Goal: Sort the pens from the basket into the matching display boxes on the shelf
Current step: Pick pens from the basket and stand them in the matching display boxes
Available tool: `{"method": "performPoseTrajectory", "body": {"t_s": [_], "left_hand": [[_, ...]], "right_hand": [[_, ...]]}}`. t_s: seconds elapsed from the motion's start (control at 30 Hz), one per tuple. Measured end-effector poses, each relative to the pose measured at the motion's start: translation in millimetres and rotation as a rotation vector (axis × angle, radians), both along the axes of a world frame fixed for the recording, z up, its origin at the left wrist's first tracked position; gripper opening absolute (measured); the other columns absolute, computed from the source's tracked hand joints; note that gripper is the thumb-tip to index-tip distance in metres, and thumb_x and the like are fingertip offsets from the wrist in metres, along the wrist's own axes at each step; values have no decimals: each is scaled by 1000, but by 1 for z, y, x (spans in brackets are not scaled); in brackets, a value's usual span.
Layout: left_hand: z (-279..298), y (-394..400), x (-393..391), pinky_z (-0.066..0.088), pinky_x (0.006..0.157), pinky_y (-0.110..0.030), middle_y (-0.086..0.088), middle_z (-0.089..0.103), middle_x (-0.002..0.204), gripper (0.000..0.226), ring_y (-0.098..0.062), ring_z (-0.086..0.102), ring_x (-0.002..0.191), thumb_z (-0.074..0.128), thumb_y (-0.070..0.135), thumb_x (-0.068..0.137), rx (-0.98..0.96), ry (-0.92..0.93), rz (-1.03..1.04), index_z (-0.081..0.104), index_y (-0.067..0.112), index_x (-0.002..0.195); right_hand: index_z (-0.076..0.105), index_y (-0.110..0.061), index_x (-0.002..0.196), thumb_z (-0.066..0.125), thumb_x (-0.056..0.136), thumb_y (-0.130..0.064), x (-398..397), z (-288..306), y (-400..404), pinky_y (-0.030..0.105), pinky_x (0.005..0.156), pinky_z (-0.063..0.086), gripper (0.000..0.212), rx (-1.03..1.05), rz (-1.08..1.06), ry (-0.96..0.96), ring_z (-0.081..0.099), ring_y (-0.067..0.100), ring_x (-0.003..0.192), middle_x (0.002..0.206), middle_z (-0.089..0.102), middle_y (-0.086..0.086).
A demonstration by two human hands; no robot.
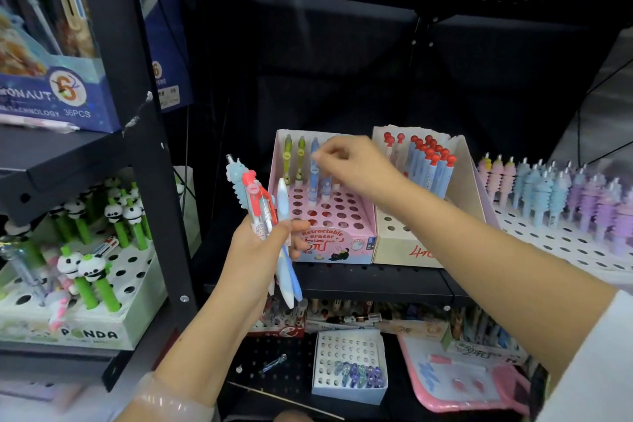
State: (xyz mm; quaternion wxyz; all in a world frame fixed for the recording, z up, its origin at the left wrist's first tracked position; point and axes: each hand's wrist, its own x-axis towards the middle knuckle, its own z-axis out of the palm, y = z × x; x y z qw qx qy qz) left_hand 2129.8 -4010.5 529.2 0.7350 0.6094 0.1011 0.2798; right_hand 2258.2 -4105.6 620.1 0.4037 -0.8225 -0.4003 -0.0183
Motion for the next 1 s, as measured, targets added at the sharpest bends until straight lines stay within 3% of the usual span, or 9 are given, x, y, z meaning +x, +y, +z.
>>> {"method": "performPoseTrajectory", "body": {"t_s": [0.13,0.3,0.4,0.47,0.6,0.73,0.87,0.93,1.0], "left_hand": [[2,-8,3,55,63,-22,1,74,87,18,-17,71,78,47,11,96,-57,-29,-66,58,21,105],[3,-9,2,55,59,-22,-5,74,81,9,-22,72,75,50,13,94,-107,17,-52,59,15,97],[3,-9,2,55,57,-22,-2,73,75,6,-21,71,71,52,12,94,-89,73,-48,58,12,94],[4,-10,3,56,61,-26,-6,74,81,7,-22,71,75,52,10,94,-114,90,-44,59,11,94],[9,-13,4,57,64,-30,-13,73,87,10,-28,71,81,48,7,95,-227,26,-80,57,9,99],[12,-20,2,57,71,-39,-16,72,85,14,-38,68,87,44,8,97,-189,26,-127,54,4,105],[13,-19,-1,57,60,-28,-17,71,91,10,-26,71,74,46,3,94,-222,7,-31,56,4,92],[13,-18,-1,51,52,-24,-7,70,77,9,-15,62,53,51,4,92,-130,40,19,59,7,89],[11,-19,2,45,52,-27,0,59,57,4,-11,51,45,56,11,91,-37,69,52,59,11,93]], "right_hand": [[66,-19,91,57,90,-33,-20,-18,-2,12,60,48,16,-133,273,271,57,-2,66,81,63,-8],[64,-12,88,57,92,-19,-14,-17,-2,10,59,48,11,124,157,382,56,-1,60,73,61,-3],[60,-10,105,58,91,-17,-11,-17,-6,18,64,54,15,209,103,451,60,7,66,82,64,5],[52,-13,122,59,90,-21,-11,-19,-10,26,77,56,34,146,22,196,61,7,77,96,63,3],[54,-22,129,59,88,-9,-15,-23,-28,31,96,41,44,-194,188,-675,45,19,120,141,42,5],[70,-10,103,70,74,2,-12,-29,-36,43,80,50,31,-278,236,-1003,59,35,100,121,62,14],[68,-8,103,62,86,-8,-3,-24,-46,32,78,50,18,-130,85,-781,63,15,89,101,69,8],[62,-9,108,54,93,-15,-6,-27,-45,16,65,49,18,-60,53,-478,58,-6,68,91,69,5],[53,-12,113,48,96,-18,-15,-31,-41,14,55,47,19,28,95,-63,55,-1,59,95,69,5]]}}
